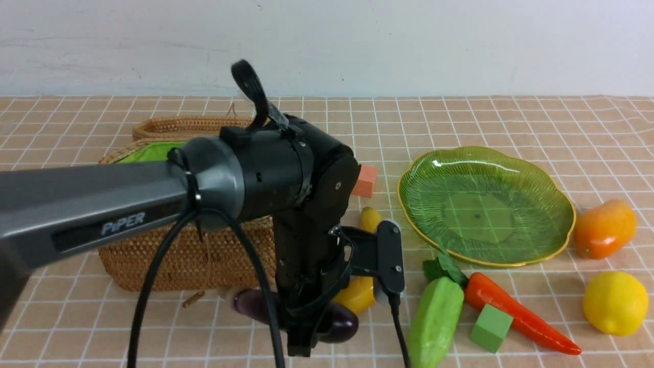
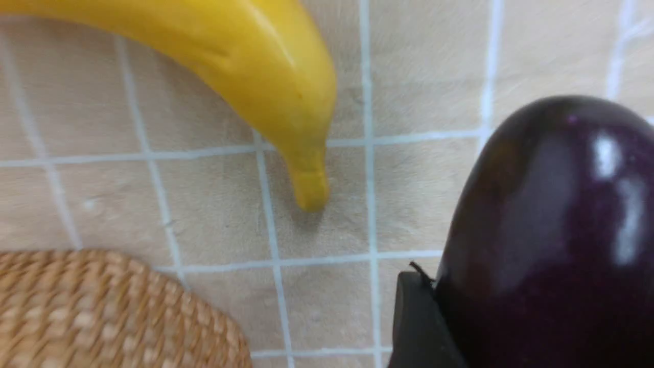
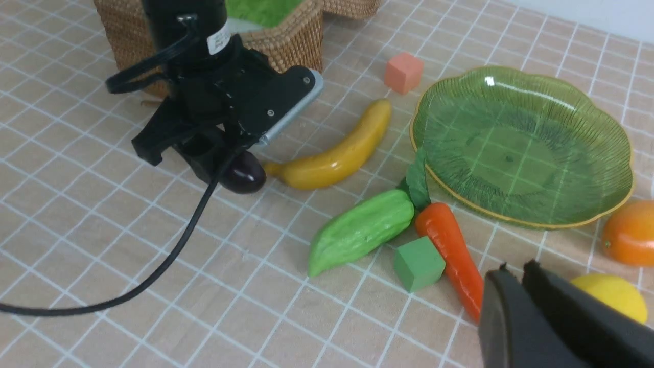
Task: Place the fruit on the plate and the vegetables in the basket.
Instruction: Use the left arm to grab an eggplant and put it into the left basket
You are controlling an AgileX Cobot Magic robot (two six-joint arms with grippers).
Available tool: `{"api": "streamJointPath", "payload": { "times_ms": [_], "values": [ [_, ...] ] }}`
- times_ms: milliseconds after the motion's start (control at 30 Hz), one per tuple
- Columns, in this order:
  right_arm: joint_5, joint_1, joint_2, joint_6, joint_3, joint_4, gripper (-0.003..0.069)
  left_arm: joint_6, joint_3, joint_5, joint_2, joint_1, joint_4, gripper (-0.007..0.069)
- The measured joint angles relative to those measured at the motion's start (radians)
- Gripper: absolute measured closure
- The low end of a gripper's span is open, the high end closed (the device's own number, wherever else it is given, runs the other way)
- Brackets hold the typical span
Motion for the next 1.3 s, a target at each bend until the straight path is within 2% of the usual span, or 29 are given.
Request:
{"api": "streamJointPath", "payload": {
  "times_ms": [300,467,500,533,633,833,1000,1100,1133,1167,1200,1300],
  "values": [
    [-0.129,0.0,0.0,0.032,0.0,-0.002,0.0598,-0.118,0.0,0.001,-0.173,-0.022,0.006,0.0228],
    [-0.171,0.0,0.0,0.038,0.0,-0.002,0.0594,-0.287,-0.045,-0.037,-0.215,0.014,0.233,0.0228],
    [-0.171,0.0,0.0,0.038,0.0,-0.002,0.0594,-0.287,-0.049,-0.037,-0.215,0.017,0.233,0.0228],
    [-0.168,0.0,0.0,0.04,0.0,-0.001,0.0592,-0.319,-0.075,-0.044,-0.215,0.045,0.311,0.0228],
    [-0.157,0.0,0.0,0.04,0.0,-0.001,0.0592,-0.338,-0.102,-0.085,-0.214,0.097,0.397,0.0228],
    [-0.149,0.0,0.0,0.042,0.0,0.0,0.0588,-0.338,-0.109,-0.234,-0.122,0.236,0.406,0.0228],
    [-0.134,0.0,0.0,0.043,0.0,0.001,0.0585,-0.401,-0.108,-0.26,-0.032,0.296,0.409,0.0223],
    [-0.128,0.0,0.0,0.043,0.0,0.001,0.0582,-0.433,-0.108,-0.261,-0.035,0.292,0.411,0.0179],
    [-0.126,0.0,0.0,0.043,0.0,0.001,0.058,-0.464,-0.108,-0.258,-0.045,0.287,0.409,0.012],
    [-0.126,0.0,0.0,0.043,0.0,0.001,0.0579,-0.468,-0.108,-0.257,-0.047,0.283,0.408,0.0112],
    [-0.126,0.0,0.0,0.043,0.0,-0.005,0.0578,-0.516,-0.108,-0.239,-0.065,0.272,0.404,0.0046],
    [-0.126,0.0,0.0,0.043,0.0,-0.017,0.0575,-0.559,-0.108,-0.205,-0.095,0.253,0.403,-0.0006]
  ]
}}
